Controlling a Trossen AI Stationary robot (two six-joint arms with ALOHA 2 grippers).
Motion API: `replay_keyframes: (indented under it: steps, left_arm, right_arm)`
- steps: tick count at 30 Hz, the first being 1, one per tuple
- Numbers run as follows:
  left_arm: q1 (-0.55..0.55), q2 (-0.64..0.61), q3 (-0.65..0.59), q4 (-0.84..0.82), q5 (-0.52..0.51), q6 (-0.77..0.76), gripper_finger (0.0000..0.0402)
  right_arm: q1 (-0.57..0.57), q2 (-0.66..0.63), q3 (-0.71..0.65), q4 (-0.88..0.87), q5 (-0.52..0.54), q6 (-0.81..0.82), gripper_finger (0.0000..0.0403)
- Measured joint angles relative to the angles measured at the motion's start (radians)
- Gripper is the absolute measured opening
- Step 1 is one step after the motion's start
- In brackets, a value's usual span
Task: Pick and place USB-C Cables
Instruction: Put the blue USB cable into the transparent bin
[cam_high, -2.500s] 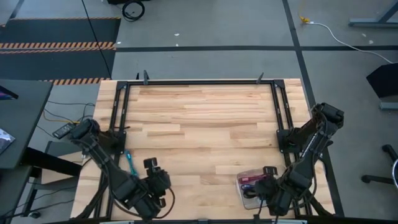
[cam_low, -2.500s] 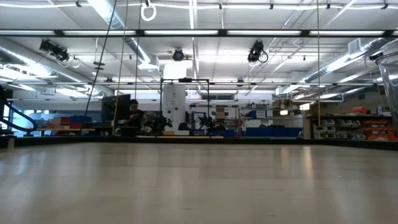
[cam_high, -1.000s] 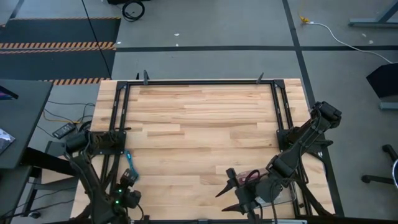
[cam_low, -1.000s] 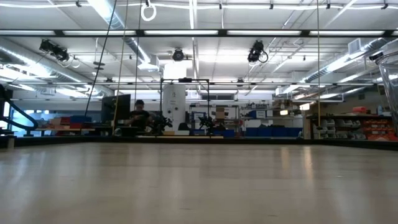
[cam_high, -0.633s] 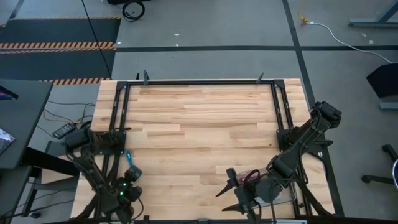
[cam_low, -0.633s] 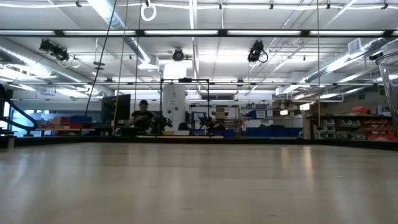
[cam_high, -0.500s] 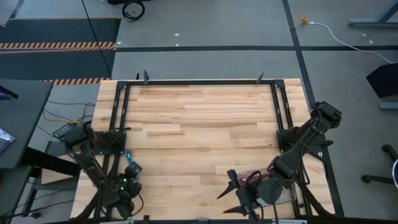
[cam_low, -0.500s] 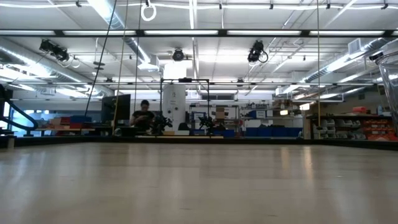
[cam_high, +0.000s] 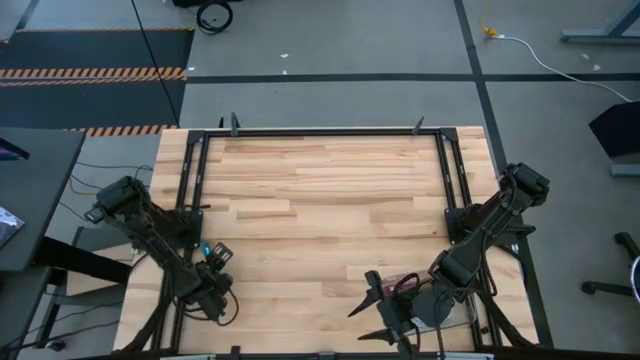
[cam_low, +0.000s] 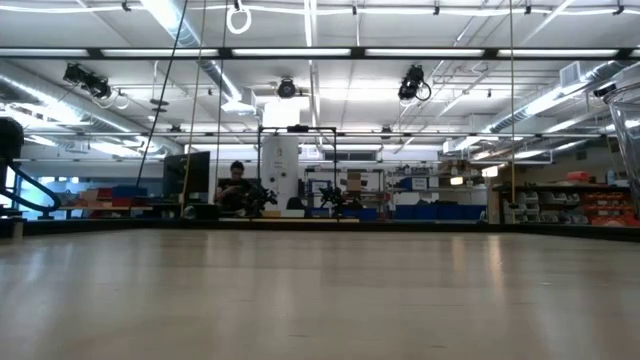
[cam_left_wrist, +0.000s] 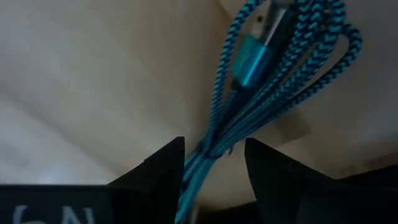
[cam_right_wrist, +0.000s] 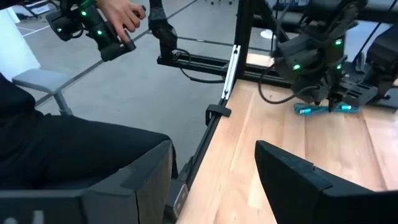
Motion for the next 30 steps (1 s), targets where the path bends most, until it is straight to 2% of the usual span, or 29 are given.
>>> replay_keyframes:
  steps: [5,9,15,17,22,27,30]
  left_arm:
    - [0.065,-0.015,-0.034,0.057,0.046,0.075,0.0163]
    - [0.118,-0.015,-0.037,0.092,0.05,0.094,0.0132]
    - [0.187,-0.015,-0.027,0.12,0.065,-0.125,0.0043]
    - [0.206,-0.012,-0.005,0.134,0.056,-0.188,0.0028]
    - [0.239,-0.01,0.082,0.194,-0.143,-0.267,0.0028]
    - [0.26,-0.01,0.204,0.296,-0.401,-0.19,0.0028]
    - [0.261,-0.01,0.257,0.424,-0.572,-0.151,0.0028]
  right_arm:
    - [0.009,0.0,0.0,-0.006,0.0,0.03,0.0236]
    - [0.013,0.0,0.0,-0.003,0.0,0.03,0.0236]
    - [0.012,0.0,0.0,0.002,0.0,0.013,0.0236]
    - [0.012,0.0,0.0,0.002,0.0,-0.01,0.0236]
    - [-0.002,0.0,0.0,0.004,0.0,-0.053,0.0236]
    - [-0.007,0.0,0.0,0.011,0.0,-0.061,0.0236]
    - [-0.007,0.0,0.0,0.011,-0.001,-0.061,0.0236]
